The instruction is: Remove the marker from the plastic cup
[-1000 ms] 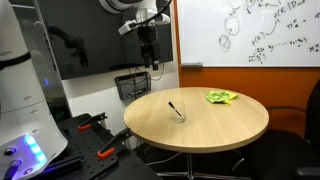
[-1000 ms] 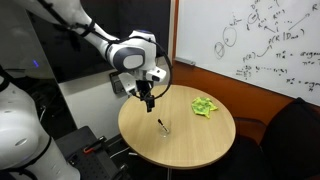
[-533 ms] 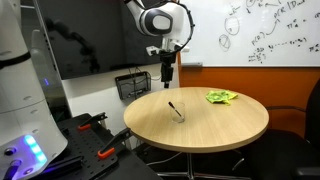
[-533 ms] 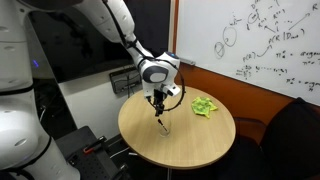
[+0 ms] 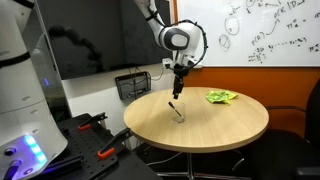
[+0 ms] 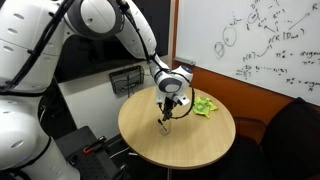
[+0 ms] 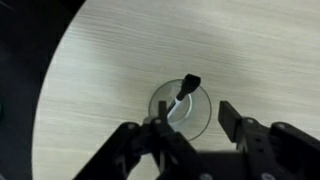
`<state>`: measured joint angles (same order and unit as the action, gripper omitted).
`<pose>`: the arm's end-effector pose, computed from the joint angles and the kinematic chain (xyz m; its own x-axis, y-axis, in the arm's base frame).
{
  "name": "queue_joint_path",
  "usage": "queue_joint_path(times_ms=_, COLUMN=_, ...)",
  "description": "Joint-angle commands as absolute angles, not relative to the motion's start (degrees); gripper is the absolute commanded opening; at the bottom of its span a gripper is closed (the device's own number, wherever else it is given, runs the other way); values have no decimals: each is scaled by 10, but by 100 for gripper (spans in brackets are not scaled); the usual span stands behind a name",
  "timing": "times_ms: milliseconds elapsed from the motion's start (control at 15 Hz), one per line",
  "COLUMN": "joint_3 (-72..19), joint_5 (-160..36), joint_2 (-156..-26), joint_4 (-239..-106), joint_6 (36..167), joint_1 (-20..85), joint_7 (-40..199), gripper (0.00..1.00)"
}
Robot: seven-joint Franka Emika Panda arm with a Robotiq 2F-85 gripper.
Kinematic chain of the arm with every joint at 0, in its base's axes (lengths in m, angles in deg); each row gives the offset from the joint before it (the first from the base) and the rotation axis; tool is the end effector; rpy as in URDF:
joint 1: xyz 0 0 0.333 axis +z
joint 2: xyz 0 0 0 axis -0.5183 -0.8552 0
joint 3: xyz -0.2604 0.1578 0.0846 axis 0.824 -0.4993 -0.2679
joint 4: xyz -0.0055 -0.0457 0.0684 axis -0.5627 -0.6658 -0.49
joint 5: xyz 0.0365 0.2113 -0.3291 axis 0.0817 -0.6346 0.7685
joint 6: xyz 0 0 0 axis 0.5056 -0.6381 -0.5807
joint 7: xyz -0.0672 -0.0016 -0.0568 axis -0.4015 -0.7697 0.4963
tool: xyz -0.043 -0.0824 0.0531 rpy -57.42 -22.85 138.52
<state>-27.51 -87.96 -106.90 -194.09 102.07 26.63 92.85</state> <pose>0.5795 -0.0729 0.1577 0.7062 -0.6540 -0.2710 -0.6977 -0.7080 -0.1094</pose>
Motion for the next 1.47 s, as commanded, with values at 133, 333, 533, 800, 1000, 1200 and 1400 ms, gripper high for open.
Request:
queue_joint_path(times_ms=133, joint_3=-274, joint_5=-891, joint_2=-1108, joint_4=-1892, joint_6=979, joint_1=257, joint_7=954, gripper=27)
queue_joint_path(times_ms=333, joint_3=-278, joint_5=-895, joint_2=-1127, joint_4=-1881, joint_6=973, joint_1=254, joint_7=955, gripper=35)
queue_joint_path(times_ms=533, joint_3=-278, joint_5=-899, joint_2=-1142, joint_4=-1875, joint_6=973, joint_1=255, joint_7=957, gripper=37)
queue_joint_path(times_ms=800, joint_3=-280, joint_5=-903, joint_2=-1161, joint_4=-1866, joint_6=974, joint_1=254, joint_7=958, gripper=31)
queue_joint_path(times_ms=1000, joint_3=-285, joint_5=-914, joint_2=-1172, joint_4=-1857, joint_6=972, joint_1=249, joint_7=954, gripper=25)
queue_joint_path(times_ms=1200, joint_3=-285, joint_5=-922, joint_2=-1181, joint_4=-1847, joint_6=967, joint_1=250, joint_7=956, gripper=29)
queue_joint_path(times_ms=1400, joint_3=-284, joint_5=-924, joint_2=-1189, joint_4=-1837, joint_6=949, joint_1=248, joint_7=957, gripper=28)
